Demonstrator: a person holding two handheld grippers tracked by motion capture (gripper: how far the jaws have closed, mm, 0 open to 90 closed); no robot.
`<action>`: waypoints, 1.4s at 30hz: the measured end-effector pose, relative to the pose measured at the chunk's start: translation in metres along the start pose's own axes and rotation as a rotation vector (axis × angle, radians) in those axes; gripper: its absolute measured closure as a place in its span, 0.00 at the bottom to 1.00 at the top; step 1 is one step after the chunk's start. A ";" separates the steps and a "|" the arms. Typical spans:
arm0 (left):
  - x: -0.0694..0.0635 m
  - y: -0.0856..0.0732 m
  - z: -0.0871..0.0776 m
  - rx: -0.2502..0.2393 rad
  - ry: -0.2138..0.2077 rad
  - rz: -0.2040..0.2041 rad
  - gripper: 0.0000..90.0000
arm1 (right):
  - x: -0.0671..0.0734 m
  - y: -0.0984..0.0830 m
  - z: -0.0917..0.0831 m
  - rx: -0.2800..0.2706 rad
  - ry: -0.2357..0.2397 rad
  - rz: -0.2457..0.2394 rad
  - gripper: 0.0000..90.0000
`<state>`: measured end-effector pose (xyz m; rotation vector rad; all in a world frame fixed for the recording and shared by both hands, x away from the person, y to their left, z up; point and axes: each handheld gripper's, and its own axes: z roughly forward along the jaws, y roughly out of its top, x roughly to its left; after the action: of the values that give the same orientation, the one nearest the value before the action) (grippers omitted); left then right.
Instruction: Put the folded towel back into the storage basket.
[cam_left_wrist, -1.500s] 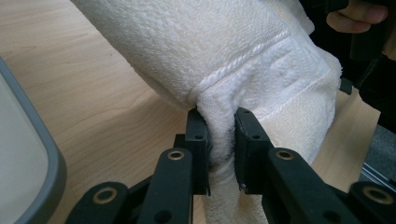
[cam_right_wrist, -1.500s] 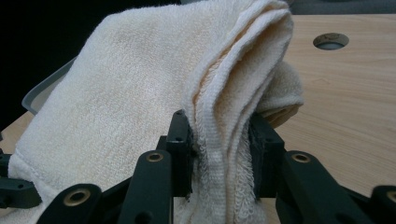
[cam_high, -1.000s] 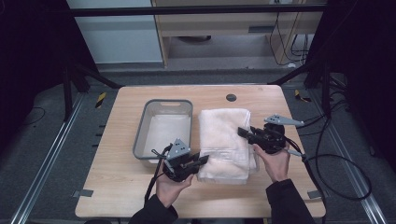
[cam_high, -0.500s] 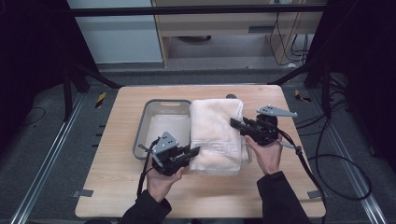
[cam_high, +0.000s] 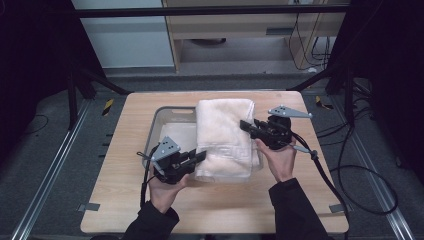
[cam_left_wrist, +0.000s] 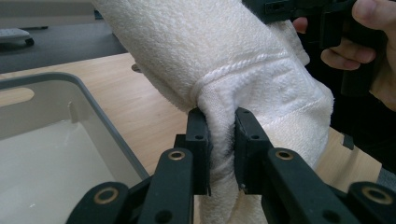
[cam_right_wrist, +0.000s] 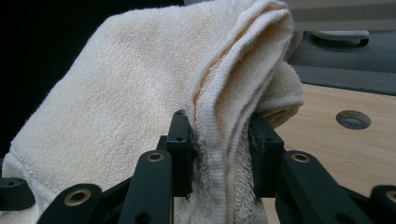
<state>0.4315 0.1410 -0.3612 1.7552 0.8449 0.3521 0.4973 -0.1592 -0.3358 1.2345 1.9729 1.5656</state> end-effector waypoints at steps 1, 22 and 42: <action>0.001 0.001 -0.001 -0.006 0.002 -0.001 0.86 | 0.001 0.001 0.001 -0.003 0.001 0.000 0.74; 0.026 0.005 -0.029 -0.052 0.063 -0.037 0.86 | 0.029 0.020 0.029 -0.009 0.019 -0.016 0.74; 0.050 0.003 -0.051 -0.084 0.136 -0.072 0.86 | 0.054 0.032 0.063 0.000 0.035 -0.027 0.74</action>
<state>0.4363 0.2112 -0.3492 1.6327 0.9743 0.4566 0.5246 -0.0779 -0.3150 1.1827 2.0029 1.5848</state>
